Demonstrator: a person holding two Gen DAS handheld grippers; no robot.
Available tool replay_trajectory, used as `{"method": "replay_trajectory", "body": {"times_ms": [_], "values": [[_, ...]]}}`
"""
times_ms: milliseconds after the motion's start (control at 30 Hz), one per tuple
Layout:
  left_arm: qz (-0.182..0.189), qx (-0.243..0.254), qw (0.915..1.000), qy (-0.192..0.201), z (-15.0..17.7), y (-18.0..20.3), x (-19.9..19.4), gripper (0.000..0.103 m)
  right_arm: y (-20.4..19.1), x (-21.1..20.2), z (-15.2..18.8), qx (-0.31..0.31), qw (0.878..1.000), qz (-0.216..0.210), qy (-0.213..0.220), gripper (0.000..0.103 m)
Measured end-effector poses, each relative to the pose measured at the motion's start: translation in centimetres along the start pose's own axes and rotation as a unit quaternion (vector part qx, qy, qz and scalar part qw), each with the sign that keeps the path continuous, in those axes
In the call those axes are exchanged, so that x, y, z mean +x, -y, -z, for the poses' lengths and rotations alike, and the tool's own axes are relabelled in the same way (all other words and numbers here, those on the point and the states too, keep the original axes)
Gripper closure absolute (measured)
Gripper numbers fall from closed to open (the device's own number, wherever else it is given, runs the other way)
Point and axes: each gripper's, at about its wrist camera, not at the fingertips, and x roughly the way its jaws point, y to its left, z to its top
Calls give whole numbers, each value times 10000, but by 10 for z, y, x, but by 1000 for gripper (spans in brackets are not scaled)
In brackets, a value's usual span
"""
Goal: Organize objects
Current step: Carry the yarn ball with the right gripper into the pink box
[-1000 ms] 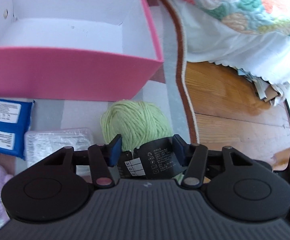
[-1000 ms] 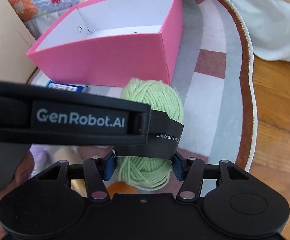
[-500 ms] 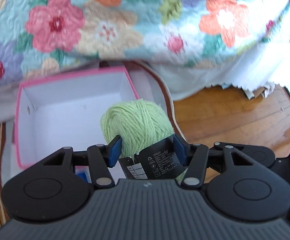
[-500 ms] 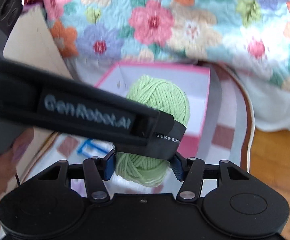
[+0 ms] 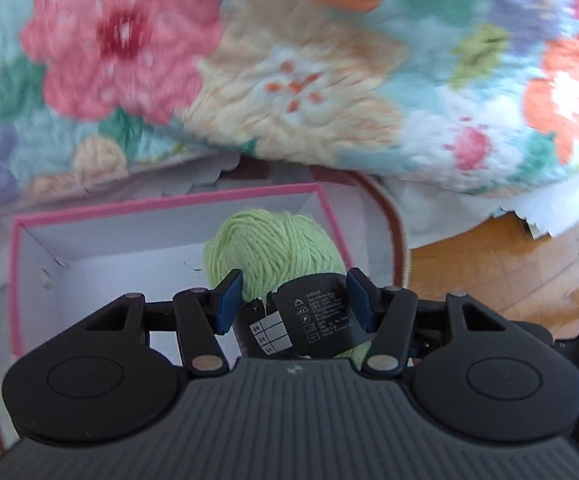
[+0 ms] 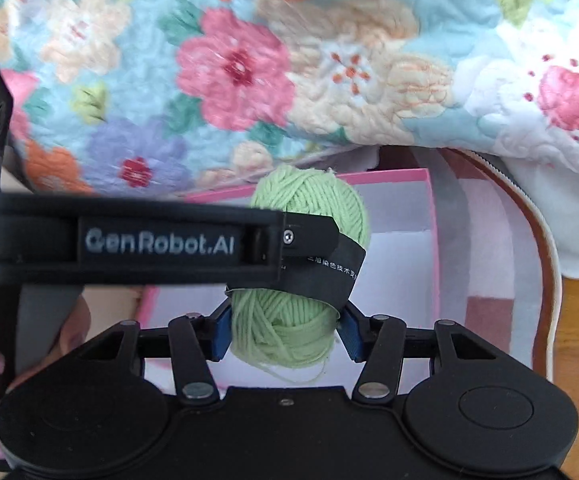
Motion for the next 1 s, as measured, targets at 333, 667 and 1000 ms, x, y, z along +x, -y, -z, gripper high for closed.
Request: {"method": "replay_trajectory", "body": {"times_ms": [333, 667, 1000], "values": [[110, -762, 9970, -67, 9, -46, 67, 48, 13, 73, 1, 30, 9979, 616, -213, 47], [-119, -910, 9953, -323, 22, -54, 84, 33, 17, 103, 15, -166, 9964, 802, -231, 47], [296, -330, 9984, -358, 28, -35, 88, 56, 12, 76, 7, -717, 9922, 490, -888, 52]]}}
